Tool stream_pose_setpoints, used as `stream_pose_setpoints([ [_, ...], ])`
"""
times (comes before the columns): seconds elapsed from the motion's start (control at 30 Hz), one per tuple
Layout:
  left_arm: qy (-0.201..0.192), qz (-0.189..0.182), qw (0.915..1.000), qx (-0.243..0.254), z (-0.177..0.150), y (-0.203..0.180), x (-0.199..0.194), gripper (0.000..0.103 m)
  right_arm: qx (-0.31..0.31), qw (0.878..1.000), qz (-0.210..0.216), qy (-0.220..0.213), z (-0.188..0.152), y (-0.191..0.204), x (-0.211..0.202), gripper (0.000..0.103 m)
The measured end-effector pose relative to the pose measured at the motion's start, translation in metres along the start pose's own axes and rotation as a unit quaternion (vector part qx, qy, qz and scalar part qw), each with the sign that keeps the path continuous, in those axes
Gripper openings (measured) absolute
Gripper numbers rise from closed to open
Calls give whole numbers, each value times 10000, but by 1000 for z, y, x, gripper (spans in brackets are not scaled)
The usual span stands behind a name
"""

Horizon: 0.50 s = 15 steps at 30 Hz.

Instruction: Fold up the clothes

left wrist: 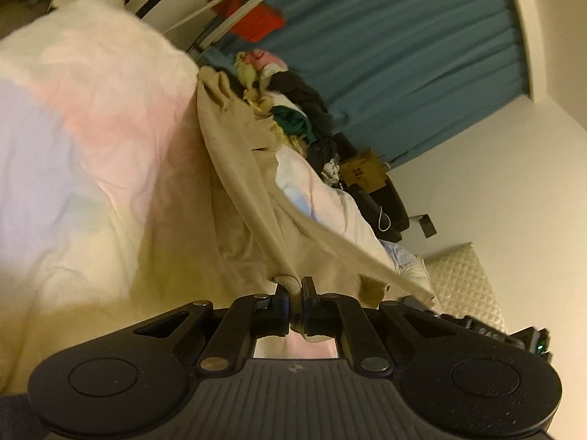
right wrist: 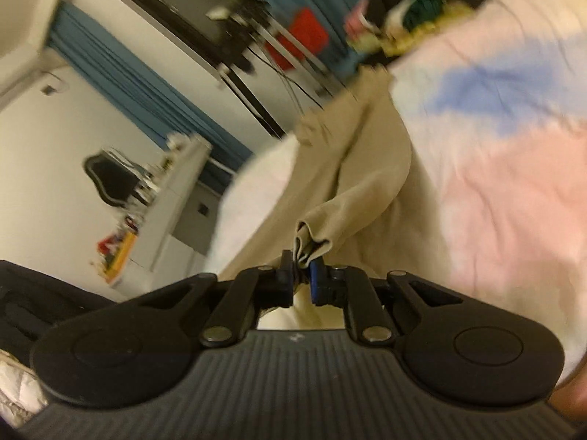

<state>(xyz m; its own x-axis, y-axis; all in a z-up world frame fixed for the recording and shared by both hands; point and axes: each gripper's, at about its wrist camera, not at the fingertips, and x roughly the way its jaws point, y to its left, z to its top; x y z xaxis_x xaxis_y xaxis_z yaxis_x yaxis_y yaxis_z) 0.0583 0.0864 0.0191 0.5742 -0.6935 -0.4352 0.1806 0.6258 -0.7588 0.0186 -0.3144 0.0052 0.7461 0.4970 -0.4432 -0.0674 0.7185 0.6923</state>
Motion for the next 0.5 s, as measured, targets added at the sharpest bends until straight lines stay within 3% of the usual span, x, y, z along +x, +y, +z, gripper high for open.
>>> stream_pose_setpoints([
  [0.27,-263,-52,9996,2,-83,-7,-71,6,-286,9994,131,-169,-64,-3,-55,11],
  [0.4,-281,57,9995,-139,-115,-4,-99,6,93,9997,156,-150,-107,-24,-68,11],
  [0.5,-227,152,9996,-3,-117,-9,-102,6,378,9989,203,-194,-117,-30,-75,11],
])
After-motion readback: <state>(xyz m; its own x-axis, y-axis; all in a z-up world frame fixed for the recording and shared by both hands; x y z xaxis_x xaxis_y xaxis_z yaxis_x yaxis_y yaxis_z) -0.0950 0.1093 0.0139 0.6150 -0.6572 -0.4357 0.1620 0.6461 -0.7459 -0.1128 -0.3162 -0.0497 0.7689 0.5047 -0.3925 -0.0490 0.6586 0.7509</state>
